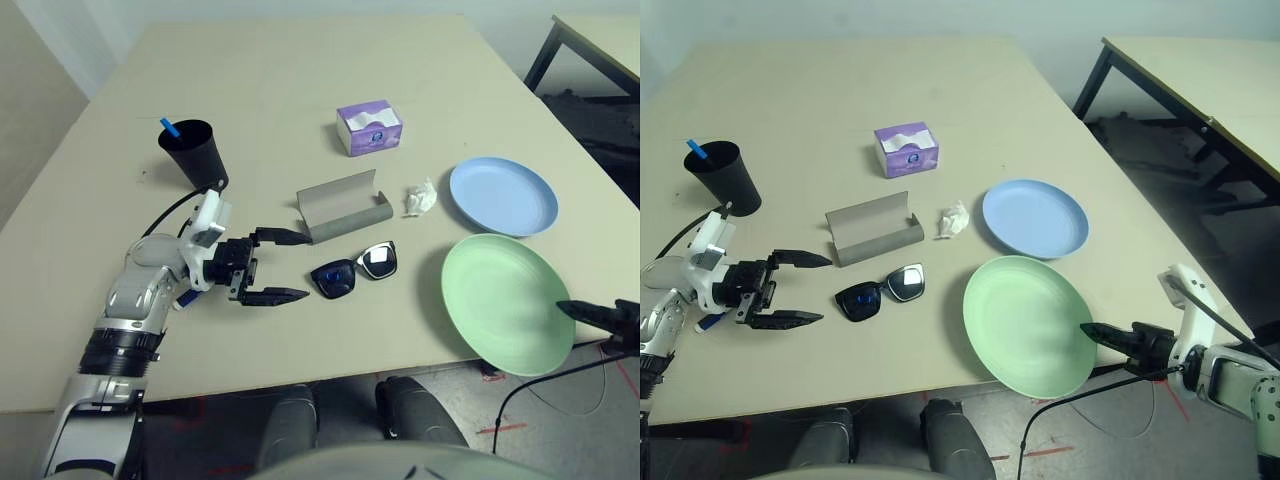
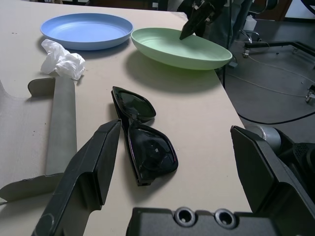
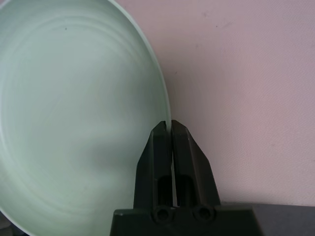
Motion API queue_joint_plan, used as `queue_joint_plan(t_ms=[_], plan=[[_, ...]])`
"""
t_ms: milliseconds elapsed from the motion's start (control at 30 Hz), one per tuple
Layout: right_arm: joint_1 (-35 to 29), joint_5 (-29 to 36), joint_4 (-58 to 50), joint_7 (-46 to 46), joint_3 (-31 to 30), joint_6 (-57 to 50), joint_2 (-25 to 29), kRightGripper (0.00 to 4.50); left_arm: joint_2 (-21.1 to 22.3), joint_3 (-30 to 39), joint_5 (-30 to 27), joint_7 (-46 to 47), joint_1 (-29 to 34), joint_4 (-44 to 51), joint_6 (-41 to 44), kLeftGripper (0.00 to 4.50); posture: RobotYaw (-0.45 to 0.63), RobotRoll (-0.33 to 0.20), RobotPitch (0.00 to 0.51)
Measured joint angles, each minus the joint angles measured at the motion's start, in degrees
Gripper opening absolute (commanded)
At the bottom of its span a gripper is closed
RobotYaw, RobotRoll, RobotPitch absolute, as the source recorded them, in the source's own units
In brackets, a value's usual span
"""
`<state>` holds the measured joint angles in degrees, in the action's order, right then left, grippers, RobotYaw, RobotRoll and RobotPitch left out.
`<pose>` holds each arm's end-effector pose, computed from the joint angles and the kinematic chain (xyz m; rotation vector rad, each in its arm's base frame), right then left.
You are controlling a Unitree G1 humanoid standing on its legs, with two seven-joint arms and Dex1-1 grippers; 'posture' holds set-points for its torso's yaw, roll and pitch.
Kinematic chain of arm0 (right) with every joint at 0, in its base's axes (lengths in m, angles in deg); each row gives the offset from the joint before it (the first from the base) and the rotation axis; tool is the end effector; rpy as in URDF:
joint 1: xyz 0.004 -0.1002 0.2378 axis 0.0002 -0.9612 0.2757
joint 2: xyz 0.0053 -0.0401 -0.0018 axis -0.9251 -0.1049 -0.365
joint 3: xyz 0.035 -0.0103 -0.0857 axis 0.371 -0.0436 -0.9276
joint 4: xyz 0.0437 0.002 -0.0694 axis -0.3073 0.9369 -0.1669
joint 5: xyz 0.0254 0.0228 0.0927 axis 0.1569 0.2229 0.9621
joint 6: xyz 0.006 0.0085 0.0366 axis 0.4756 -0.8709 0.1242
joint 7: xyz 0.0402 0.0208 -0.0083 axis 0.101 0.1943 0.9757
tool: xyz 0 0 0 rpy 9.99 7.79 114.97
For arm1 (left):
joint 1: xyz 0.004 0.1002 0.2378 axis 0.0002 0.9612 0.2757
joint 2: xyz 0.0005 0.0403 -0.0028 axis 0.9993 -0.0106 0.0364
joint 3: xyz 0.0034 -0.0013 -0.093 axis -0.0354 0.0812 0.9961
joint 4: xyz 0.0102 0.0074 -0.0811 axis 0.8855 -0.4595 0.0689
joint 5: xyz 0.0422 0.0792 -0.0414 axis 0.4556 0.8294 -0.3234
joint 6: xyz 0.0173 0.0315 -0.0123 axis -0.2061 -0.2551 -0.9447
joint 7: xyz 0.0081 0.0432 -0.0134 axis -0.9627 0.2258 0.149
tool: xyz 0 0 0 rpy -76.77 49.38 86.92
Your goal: Organize and tidy the items on the table.
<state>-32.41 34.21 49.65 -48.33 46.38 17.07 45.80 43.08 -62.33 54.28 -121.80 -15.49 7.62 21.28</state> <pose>0.1395 -0.3421 0.1407 0.3339 0.7974 0.2655 0.2516 0.2605 0.1410 0.2264 0.0286 -1.5087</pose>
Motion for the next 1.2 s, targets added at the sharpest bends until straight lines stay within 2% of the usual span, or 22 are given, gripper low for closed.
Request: queue_joint_plan(t_ms=[233, 300, 400, 533, 600, 933, 1200], plan=[[2.49, 2.35, 0.13, 0.12, 2.01, -4.59, -0.17, 0.03, -0.01, 0.01, -0.01, 0.09, 0.05, -0.79, -0.12, 4.5, -0.11, 0.0, 0.114], [5.65, 4.67, 0.23, -0.46, 3.28, -9.08, -0.63, 0.03, -0.08, 0.0, -0.03, 0.1, 0.13, -0.82, -0.13, 4.5, -0.11, 0.0, 0.114], [14.11, 7.54, 1.74, -2.74, 7.47, -14.32, -2.4, 0.03, -0.3, -0.1, -0.03, 0.15, 0.13, -0.89, -0.17, 4.5, -0.11, 0.0, 0.113], [24.01, 8.34, 3.46, -7.35, 11.91, -16.92, -4.89, 0.03, -0.69, -0.24, 0.01, 0.17, 0.31, -1.1, -0.43, 4.5, -0.1, 0.0, 0.115], [27.02, 8.02, 3.93, -9.95, 12.79, -16.9, -6.33, 0.03, -0.77, -0.37, 0.04, 0.17, 0.37, -1.13, -0.47, 4.5, -0.1, 0.0, 0.115], [38.91, -0.72, 3.85, -26.84, 12.51, -10.66, -15.26, 0.03, -0.8, -0.47, -0.09, 1.2, 1.92, -0.6, -0.53, 4.5, -0.09, 0.0, 0.117], [41.35, -8.1, 7.19, -34.41, 12.22, -1.24, -15.58, 0.03, -0.6, -0.41, -0.62, 1.84, 2.89, 0.28, -0.52, 4.5, -0.08, 0.0, 0.114]])
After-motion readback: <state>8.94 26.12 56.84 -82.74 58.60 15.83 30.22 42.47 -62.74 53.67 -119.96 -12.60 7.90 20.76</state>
